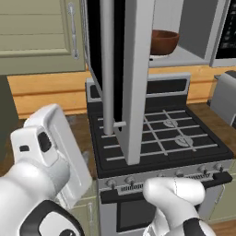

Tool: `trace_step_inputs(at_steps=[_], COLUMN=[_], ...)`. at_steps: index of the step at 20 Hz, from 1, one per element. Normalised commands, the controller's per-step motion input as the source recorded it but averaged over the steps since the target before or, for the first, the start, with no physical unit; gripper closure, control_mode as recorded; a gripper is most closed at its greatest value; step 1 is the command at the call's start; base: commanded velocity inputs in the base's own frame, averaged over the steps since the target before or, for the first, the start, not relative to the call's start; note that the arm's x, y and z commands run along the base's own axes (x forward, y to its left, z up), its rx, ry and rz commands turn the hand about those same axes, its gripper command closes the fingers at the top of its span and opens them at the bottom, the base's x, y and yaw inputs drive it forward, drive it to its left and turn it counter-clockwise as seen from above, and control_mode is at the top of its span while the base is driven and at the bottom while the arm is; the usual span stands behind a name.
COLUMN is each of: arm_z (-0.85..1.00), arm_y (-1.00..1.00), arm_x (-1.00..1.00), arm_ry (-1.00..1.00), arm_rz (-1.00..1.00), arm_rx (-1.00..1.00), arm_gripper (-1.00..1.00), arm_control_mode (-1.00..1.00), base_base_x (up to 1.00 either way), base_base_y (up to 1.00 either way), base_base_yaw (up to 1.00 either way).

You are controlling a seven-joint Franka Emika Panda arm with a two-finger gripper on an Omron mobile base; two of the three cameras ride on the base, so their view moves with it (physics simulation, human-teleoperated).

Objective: Open the microwave, place the bowl with waffle inside the microwave, then close the microwave door and turn it on.

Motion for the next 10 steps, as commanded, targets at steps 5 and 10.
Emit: trace_step_inputs(at_steps=[5,10], arm_z=[-0.28,-0.02], arm_y=[0.24,-0.76], arm_x=[1.00,0.86], arm_ry=[-0.01,-0.04], arm_rz=[-0.40,-0.41], arm_rx=[-0.08,0.01], arm_gripper=[-1.00,-1.00], arm_control_mode=[-1.00,-1.00], base_base_x=[0.00,0.00], base_base_y=[0.00,0.00], base_base_yaw=[0.00,0.00])
